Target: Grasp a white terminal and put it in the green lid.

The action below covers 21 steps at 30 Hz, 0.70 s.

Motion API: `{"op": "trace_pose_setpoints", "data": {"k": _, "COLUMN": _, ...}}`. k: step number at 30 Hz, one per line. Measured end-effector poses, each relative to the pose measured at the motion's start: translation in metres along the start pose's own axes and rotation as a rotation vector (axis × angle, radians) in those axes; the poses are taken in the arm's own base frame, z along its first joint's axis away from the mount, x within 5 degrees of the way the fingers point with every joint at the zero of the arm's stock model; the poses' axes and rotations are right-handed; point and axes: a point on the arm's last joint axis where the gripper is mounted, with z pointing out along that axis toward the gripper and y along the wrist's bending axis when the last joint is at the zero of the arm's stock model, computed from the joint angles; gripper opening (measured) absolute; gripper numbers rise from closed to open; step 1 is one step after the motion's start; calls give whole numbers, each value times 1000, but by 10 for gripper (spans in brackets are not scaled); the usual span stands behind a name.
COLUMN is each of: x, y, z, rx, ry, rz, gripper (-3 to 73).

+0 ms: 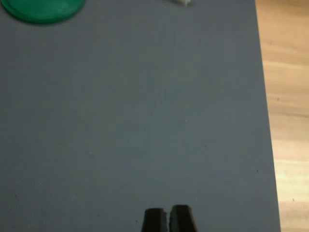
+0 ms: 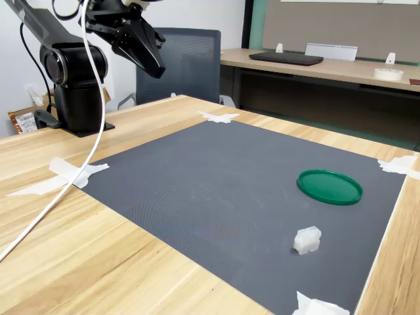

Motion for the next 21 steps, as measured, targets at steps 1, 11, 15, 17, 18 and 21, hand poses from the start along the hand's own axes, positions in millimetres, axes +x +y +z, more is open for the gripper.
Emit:
{"op": "trace_pose_setpoints", "data": {"k": 1, "x": -4, "y": -1, "z": 1, "rx": 1, "ry": 20, "rz": -3, "gripper": -30}}
{"op": "trace_pose_setpoints", "data": {"k": 11, "x": -37, "y": -11, "z": 17, "rx": 8, "ry": 202, "rz": -68, "gripper": -30}}
{"op": "trace_pose_setpoints", "data": {"k": 15, "x": -47, "y": -13, "z": 31, "rx": -16, "ry": 267, "rz": -184, "gripper": -30}}
{"op": "trace_pose_setpoints", "data": {"k": 17, "x": -51, "y": -13, "z": 37, "rx": -30, "ry": 299, "rz": -250, "gripper": -30}}
{"op": "trace_pose_setpoints", "data": {"k": 18, "x": -53, "y": -13, "z": 41, "rx": -40, "ry": 319, "rz": -276, "gripper": -30}}
{"op": "trace_pose_setpoints", "data": {"k": 21, "x": -59, "y": -14, "z": 51, "rx": -59, "ry": 350, "rz": -334, "gripper": -30}}
